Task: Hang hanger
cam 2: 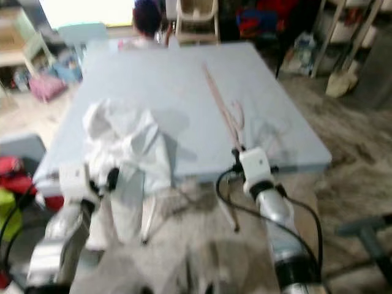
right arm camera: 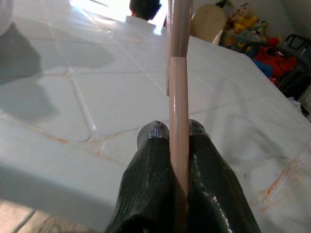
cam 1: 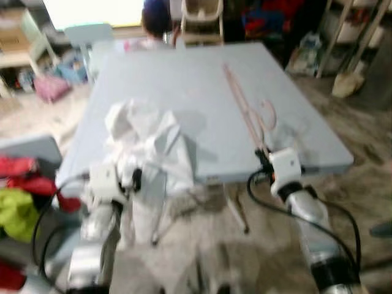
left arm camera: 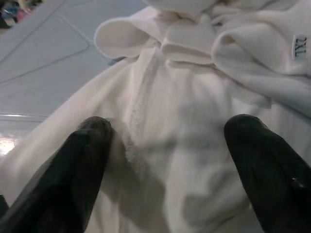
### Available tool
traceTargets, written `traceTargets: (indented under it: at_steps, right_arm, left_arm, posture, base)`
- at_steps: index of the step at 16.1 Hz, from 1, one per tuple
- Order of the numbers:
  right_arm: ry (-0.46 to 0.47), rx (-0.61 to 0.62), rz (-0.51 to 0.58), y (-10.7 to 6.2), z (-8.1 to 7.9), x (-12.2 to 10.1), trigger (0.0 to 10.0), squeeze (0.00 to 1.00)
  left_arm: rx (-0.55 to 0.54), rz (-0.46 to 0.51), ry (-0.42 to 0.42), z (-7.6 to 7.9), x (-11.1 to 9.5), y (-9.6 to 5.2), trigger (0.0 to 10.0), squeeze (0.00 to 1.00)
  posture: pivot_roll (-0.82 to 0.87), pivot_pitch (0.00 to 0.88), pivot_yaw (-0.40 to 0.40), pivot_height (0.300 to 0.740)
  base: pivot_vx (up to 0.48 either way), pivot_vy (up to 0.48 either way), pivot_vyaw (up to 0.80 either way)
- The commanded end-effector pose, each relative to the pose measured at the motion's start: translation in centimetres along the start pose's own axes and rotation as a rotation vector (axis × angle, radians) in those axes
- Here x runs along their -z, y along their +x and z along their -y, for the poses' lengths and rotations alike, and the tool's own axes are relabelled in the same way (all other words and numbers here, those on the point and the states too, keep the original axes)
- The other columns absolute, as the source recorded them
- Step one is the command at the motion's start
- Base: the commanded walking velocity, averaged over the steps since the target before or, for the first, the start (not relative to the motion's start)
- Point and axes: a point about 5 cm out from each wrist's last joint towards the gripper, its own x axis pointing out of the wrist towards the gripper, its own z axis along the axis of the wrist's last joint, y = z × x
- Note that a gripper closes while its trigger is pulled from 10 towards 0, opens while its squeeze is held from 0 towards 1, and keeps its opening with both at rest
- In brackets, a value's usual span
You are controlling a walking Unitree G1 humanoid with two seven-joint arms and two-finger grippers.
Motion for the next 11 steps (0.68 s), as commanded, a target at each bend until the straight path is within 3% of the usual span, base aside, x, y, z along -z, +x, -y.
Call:
traceTargets:
  at_steps: [1,8,11]
  right_arm:
    - [0.001,-0.011,-0.01,0.1,-0.2,0.1,10.0,0.0]
    - [-0.015,-0.014,-0.013,0.0,-0.3,0.1,10.0,0.0]
    - [0.001,-0.003,-0.01,0.0,-0.1,-0.2,10.0,0.0]
  left_arm:
    - [-0.014,-0.04,0.011,-0.6,0.3,0.3,0.0,0.0]
    - [-0.102,-0.049,-0.001,-3.3,-1.4,3.3,0.0,0.0]
    - [-0.086,-0.045,0.024,-3.5,-1.9,4.6,0.0,0.0]
  posture:
    - [-0.03,0.0,0.02,0.74]
    - [-0.04,0.0,0.021,0.74]
    - [-0.04,0.0,0.018,0.74]
  base:
    - [0.0,0.0,0.0]
    - [0.0,0.0,0.0]
    - [0.0,0.0,0.0]
